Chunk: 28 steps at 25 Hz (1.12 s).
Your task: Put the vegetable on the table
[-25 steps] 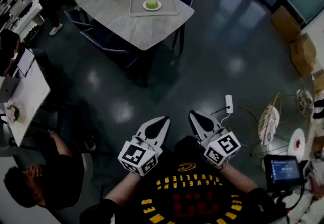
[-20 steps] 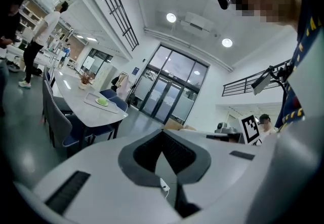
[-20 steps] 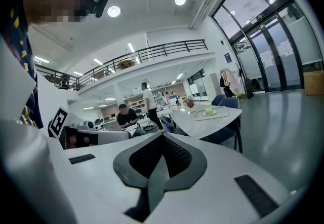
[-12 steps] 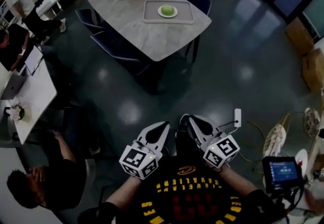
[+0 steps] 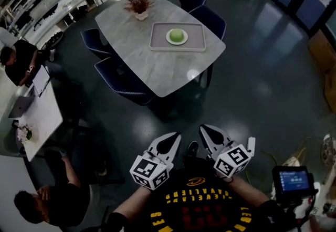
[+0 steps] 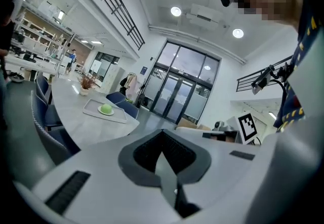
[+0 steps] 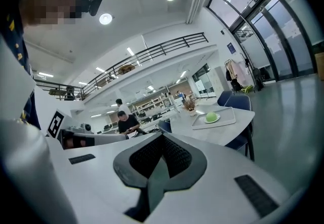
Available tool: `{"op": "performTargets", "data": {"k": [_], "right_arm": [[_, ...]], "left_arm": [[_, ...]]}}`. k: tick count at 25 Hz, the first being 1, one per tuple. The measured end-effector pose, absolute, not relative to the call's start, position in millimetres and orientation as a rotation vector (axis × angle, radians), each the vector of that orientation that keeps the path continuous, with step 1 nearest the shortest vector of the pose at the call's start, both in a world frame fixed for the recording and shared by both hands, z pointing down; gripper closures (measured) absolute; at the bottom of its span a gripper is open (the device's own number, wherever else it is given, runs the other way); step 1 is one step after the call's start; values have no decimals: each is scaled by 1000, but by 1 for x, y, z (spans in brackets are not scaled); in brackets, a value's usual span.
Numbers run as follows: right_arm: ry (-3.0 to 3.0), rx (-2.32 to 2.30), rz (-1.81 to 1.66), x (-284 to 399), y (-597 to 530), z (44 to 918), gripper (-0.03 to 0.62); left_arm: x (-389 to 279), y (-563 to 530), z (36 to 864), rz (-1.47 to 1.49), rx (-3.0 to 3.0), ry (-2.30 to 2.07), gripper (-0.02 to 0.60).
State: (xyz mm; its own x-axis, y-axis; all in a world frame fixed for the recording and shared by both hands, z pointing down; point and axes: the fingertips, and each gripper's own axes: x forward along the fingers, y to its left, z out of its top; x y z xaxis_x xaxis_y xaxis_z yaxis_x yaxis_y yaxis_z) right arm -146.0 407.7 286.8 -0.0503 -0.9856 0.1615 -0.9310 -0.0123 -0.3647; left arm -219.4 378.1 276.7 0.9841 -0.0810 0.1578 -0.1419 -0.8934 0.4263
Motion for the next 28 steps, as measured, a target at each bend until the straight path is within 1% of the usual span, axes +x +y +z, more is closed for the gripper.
{"op": "performTargets", "data": {"k": [5, 9, 20, 24, 28], "right_arm": [[2129, -2011, -567, -84, 383, 277, 589], [2136, -1993, -588, -43, 370, 277, 589], [2095, -1911, -681, 26, 309, 289, 589], [2053, -1953, -707, 58, 277, 293, 589], [2001, -1996, -758, 79, 249, 294, 589]], "left_arm": [[-153, 357, 265, 170, 2695, -176, 581], [-115, 348, 265, 172, 2693, -191, 581], [-58, 279, 270, 166, 2642, -266, 581], [-36, 231, 274, 134, 2606, -297, 581], [-33, 170, 278, 94, 2534, -363, 581]]}}
